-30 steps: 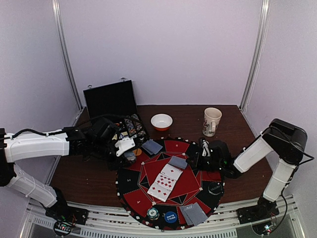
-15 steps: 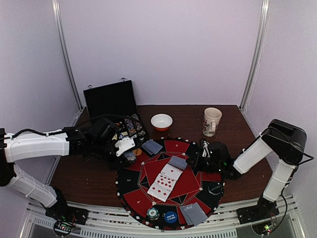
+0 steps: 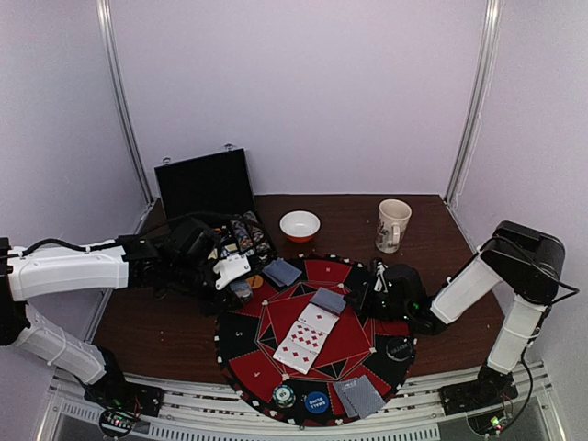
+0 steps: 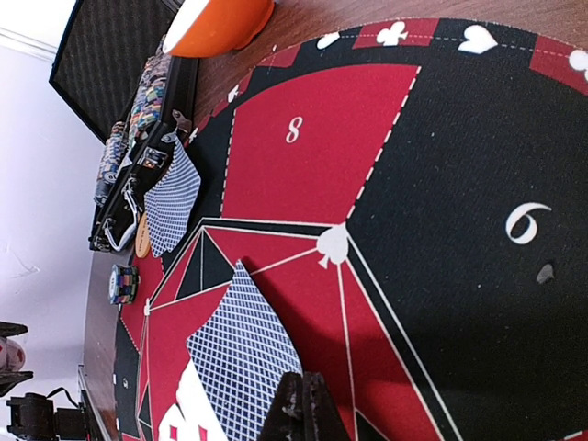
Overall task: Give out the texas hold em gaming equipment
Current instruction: Distribute the poker card in the community card area, then pick up the poker card from the face-down deck piles.
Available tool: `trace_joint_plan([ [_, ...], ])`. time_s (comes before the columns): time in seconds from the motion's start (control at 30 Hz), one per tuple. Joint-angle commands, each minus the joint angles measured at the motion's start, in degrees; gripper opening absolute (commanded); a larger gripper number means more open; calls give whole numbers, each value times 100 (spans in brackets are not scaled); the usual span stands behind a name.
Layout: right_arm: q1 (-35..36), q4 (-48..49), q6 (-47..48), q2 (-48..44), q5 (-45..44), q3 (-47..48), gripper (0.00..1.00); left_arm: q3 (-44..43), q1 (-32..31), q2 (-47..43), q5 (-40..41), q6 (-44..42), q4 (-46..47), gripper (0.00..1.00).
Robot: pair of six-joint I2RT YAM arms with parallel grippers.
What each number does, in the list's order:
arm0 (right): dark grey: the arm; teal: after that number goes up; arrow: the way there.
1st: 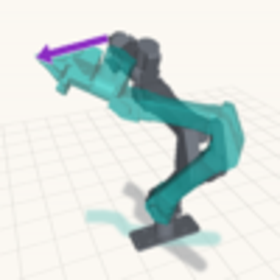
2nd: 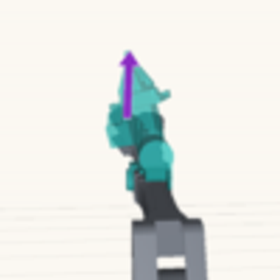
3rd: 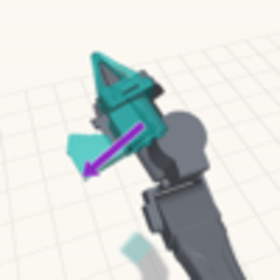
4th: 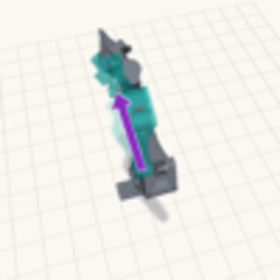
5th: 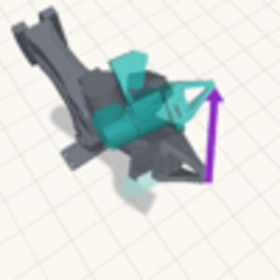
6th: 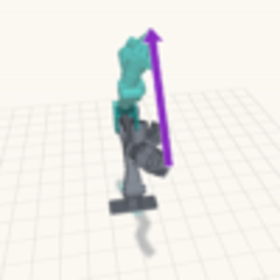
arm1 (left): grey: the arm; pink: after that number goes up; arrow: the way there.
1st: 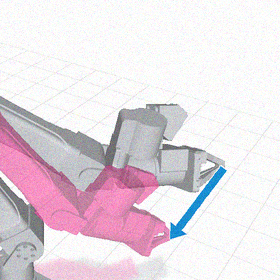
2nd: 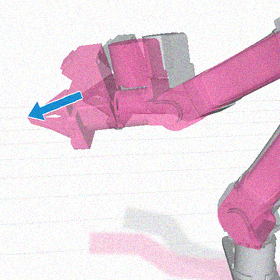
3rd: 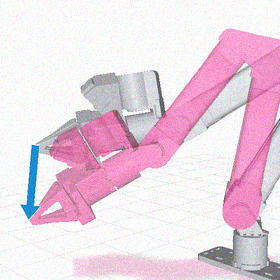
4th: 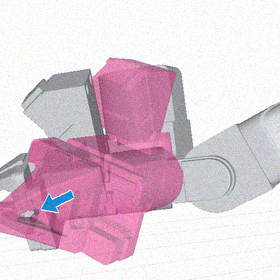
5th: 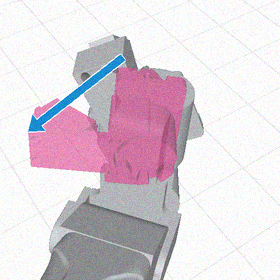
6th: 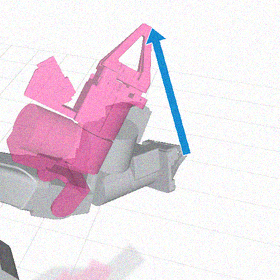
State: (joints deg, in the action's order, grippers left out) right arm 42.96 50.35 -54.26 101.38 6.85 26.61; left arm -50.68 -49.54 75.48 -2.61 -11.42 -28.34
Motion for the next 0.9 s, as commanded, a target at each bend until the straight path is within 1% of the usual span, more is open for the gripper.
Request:
trace_joint_plan([
  [0.0,39,114,-47,83,-60,-42,7,-65,23,-71,-20,15,171,41],
  [0.1,44,82,-39,-69,-125,-91,17,-52,22,-82,-11,18,171,40],
  [0.2,40,-151,47,-330,-197,-78,26,-55,21,-95,-7,17,171,41],
  [0.33,21,-866,287,-921,-606,-44,35,-56,17,-102,3,18,171,41],
  [0.37,17,-1045,388,-1121,-730,-19,37,-51,22,-104,10,23,168,41],
  [0.43,13,-1408,738,-1504,-937,111,45,-56,23,-119,27,17,170,41],
  [0.5,12,-1726,1257,-1779,-875,449,54,-64,21,-130,40,17,171,41],
  [0.57,4,-1955,1822,-1719,-198,944,64,-63,23,-139,52,13,175,41],
  [0.6,-3,-2147,2056,-1598,392,1303,66,-65,23,-139,50,11,168,41],
  [0.63,-6,-2354,2207,-1418,1277,1635,67,-65,19,-139,51,8,170,41],
  [0.7,-16,-2386,2191,-1011,2570,2242,71,-72,23,-129,51,16,164,41],
  [0.77,-9,-1887,1716,-581,3481,2595,74,-72,17,-134,43,13,171,41],
  [0.8,4,-1374,1335,-368,3761,2652,73,-66,22,-134,44,10,171,41],
  [0.87,48,-500,665,-25,3968,2703,73,-68,22,-154,43,12,170,41],
])
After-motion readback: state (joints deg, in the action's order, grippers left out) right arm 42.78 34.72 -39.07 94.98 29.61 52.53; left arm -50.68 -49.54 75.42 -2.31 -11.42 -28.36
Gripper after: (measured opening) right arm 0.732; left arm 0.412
